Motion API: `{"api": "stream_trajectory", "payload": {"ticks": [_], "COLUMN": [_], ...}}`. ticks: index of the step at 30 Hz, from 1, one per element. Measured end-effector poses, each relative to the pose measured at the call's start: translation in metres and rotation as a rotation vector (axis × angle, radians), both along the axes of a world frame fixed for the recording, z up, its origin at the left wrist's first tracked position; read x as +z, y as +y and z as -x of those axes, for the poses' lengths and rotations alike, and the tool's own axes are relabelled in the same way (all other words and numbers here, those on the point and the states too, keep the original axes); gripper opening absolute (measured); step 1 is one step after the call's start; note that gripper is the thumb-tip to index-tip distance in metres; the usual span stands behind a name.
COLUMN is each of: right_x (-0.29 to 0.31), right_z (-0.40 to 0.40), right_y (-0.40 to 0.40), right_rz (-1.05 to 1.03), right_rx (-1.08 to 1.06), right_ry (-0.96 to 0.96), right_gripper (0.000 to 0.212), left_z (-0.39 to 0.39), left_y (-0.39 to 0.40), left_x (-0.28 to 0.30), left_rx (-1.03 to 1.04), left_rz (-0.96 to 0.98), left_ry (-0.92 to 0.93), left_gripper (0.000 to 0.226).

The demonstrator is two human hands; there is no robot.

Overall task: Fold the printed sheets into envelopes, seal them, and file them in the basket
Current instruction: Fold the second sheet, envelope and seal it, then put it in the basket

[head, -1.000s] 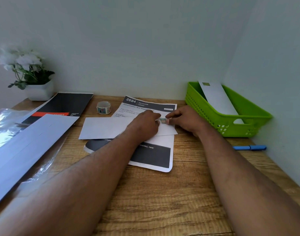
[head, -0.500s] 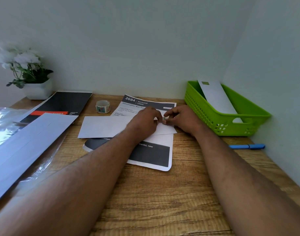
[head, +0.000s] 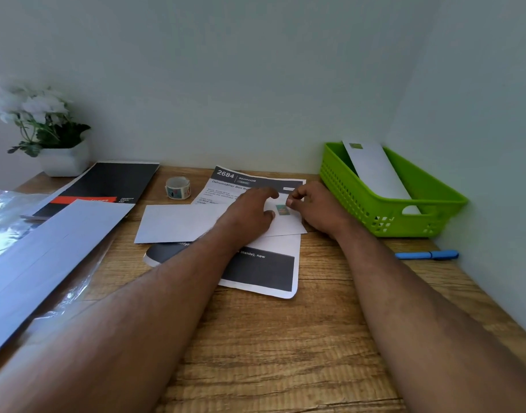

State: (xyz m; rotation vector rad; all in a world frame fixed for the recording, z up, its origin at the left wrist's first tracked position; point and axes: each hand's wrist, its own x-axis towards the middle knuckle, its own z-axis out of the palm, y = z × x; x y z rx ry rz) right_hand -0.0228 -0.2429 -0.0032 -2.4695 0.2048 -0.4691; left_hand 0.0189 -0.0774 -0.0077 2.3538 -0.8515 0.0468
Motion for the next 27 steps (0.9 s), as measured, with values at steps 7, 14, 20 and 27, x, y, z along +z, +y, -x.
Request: {"api": "stream_trajectory", "payload": {"ticks": [7,14,20,27], "right_x": [0.000,-0.001,0.002,0.000], "right_z": [-0.004,-0.003,0.004,0.003], "right_y": [0.010,0.002,-0.011,-0.009], "right_rz": [0.301,0.115,-0.165,-0.255], "right_rx": [-0.075,-0.042,0.006,-0.075], "right_ry": [0.118,0.097,0.078,0.020], "right_gripper": [0.032,0.048,0.049,0.040], "left_z": [0.001,0.003,0.001,0.004], "left_y": [0.001,0.003,0.000,0.002], "left_x": [0.000,0.001,0.003,0.006], "left_rx": [0.002,0.035,-0.022,0.009], "left_rz": [-0.020,-0.007,-0.077,-0.177], "left_ry": [0.014,0.034,0.022,-0.112], "left_gripper": [0.038,0.035,0.033,0.045]}}
